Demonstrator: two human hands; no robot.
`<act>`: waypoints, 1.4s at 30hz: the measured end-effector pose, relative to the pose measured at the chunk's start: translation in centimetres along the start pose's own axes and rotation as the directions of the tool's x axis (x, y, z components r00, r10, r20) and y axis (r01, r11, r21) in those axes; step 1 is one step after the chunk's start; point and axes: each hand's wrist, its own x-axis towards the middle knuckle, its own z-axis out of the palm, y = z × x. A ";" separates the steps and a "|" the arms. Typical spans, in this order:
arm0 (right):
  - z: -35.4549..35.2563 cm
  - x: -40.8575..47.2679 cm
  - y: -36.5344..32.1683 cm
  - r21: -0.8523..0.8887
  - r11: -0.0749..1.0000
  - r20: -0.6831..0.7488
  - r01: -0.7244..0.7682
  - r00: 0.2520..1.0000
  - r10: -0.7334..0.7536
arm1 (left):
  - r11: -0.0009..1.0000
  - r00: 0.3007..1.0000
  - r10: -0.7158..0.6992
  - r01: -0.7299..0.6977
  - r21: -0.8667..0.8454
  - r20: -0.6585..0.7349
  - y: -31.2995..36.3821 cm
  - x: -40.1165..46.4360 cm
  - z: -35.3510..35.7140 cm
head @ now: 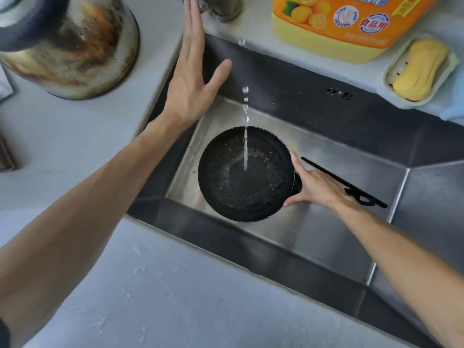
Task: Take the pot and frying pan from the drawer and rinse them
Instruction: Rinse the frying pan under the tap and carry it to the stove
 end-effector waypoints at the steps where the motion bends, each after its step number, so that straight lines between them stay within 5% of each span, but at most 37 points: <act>1: -0.1 0.0 -0.1 -0.004 1.000 0.008 -0.007 1.000 0.007 | 0.999 0.999 -0.041 0.041 0.030 0.014 -0.3 -1.1 -0.1; 4: -0.3 0.0 -0.2 0.012 1.000 0.015 -0.015 1.000 0.015 | 0.971 0.934 -0.214 0.172 0.165 0.286 -2.3 -4.8 0.4; 5: -0.4 0.1 -0.2 0.031 0.999 0.012 -0.014 1.000 0.014 | 0.949 0.845 -0.292 0.198 0.244 0.449 -3.2 -5.9 0.5; 7: -0.5 0.0 -0.2 0.080 0.997 0.002 -0.011 1.000 0.011 | 0.886 0.556 -0.458 0.221 0.407 0.694 -4.9 -7.4 0.6; 9: -0.4 -0.2 -0.2 0.155 0.988 0.003 -0.020 1.000 0.020 | 0.840 0.344 -0.541 0.177 0.513 0.767 -6.0 -8.0 0.1; 13: 0.9 -1.2 -0.3 0.352 0.934 0.043 -0.057 0.998 0.044 | 0.865 0.351 -0.499 0.150 0.479 0.792 -6.1 -7.8 -1.2; 20: -1.9 -2.8 0.4 0.493 0.870 0.120 -0.005 0.991 -0.062 | 0.887 0.379 -0.408 0.381 0.262 0.831 -4.6 -6.1 -2.1; 24: -7.6 -3.9 0.5 0.302 0.953 0.230 -0.034 0.972 -0.038 | 0.880 0.310 -0.450 0.312 0.357 0.838 -3.7 -7.0 -1.2; 28: -11.4 -4.5 -0.6 -0.018 1.000 0.159 0.025 0.987 -0.022 | 0.872 0.136 -0.446 0.287 0.396 0.885 -2.7 -8.7 0.0; 30: -12.4 -5.1 -1.5 -0.183 0.983 0.108 0.029 0.994 -0.009 | 0.881 0.102 -0.442 0.239 0.409 0.891 -2.7 -9.6 0.4; 32: -13.1 -5.6 -2.1 -0.298 0.954 0.022 0.033 0.999 -0.028 | 0.897 0.186 -0.427 0.208 0.389 0.885 -3.1 -10.4 0.6; 38: -11.5 -6.0 -2.3 -0.242 0.970 -0.290 0.010 0.953 -0.082 | 0.944 0.757 -0.227 0.015 0.330 0.613 -2.4 -10.2 -2.4; 40: -10.0 -5.9 -2.2 -0.078 0.997 -0.338 0.009 0.940 -0.035 | 0.920 0.833 -0.080 -0.150 0.363 0.547 -1.0 -9.4 -4.7; 42: -8.5 -5.5 -2.2 0.107 0.992 -0.323 0.065 0.946 -0.028 | 0.858 0.832 0.038 -0.311 0.408 0.554 0.5 -8.2 -7.0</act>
